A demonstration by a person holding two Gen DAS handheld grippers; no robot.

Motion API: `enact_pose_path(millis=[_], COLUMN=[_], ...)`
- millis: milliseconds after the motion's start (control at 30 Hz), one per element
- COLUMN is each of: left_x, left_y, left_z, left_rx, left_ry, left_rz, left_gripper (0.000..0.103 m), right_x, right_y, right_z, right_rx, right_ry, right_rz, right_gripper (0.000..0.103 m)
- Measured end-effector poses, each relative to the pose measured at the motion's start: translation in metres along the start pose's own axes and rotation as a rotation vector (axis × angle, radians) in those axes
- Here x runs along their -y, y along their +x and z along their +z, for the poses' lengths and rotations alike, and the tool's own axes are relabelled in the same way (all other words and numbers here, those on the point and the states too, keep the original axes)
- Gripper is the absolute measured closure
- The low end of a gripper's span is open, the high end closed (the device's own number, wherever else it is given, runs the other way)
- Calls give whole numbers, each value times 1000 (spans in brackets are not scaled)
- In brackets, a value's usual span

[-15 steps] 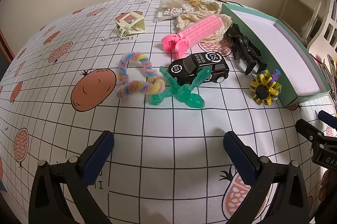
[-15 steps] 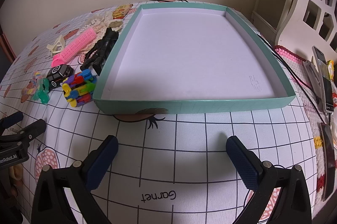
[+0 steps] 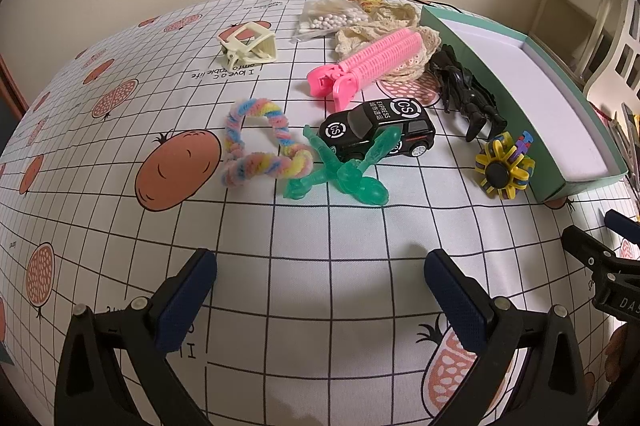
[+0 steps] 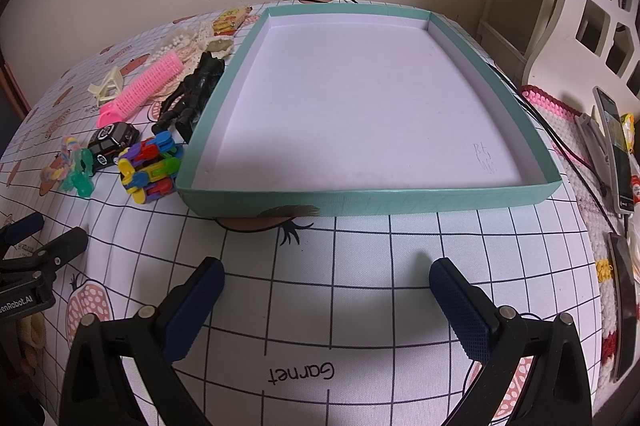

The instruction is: Organize objects

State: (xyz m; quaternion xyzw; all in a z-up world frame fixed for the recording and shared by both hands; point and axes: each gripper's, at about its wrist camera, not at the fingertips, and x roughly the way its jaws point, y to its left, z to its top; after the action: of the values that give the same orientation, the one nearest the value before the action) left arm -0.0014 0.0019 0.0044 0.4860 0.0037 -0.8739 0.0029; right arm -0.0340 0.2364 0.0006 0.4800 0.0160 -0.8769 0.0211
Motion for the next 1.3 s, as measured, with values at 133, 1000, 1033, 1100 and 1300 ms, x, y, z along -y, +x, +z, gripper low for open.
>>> enact_pose_path(millis=[133,1000,1033,1100,1300], left_x=[1,2,2,1,-14], left_y=[0,-3,-4,-6,-21], left_z=[0,0,0,2,28], left_rx=[0,-21,-23,-31,-8], left_ry=[-1,25,24,11,-33], left_rz=[1,-24,-37,-63,-67], left_gripper=[0,0,0,0,0], right_x=[0,-1,-1,-3,-12], right_y=[0,0,-1,-8,-40], right_z=[-1,-6,-4,-1,31], right_rx=[1,-10,-10,-2,45], right_ry=[0,-4,-6,-21,-52], right_rz=[1,-2,1,2,34], right_gripper=[0,0,0,0,0])
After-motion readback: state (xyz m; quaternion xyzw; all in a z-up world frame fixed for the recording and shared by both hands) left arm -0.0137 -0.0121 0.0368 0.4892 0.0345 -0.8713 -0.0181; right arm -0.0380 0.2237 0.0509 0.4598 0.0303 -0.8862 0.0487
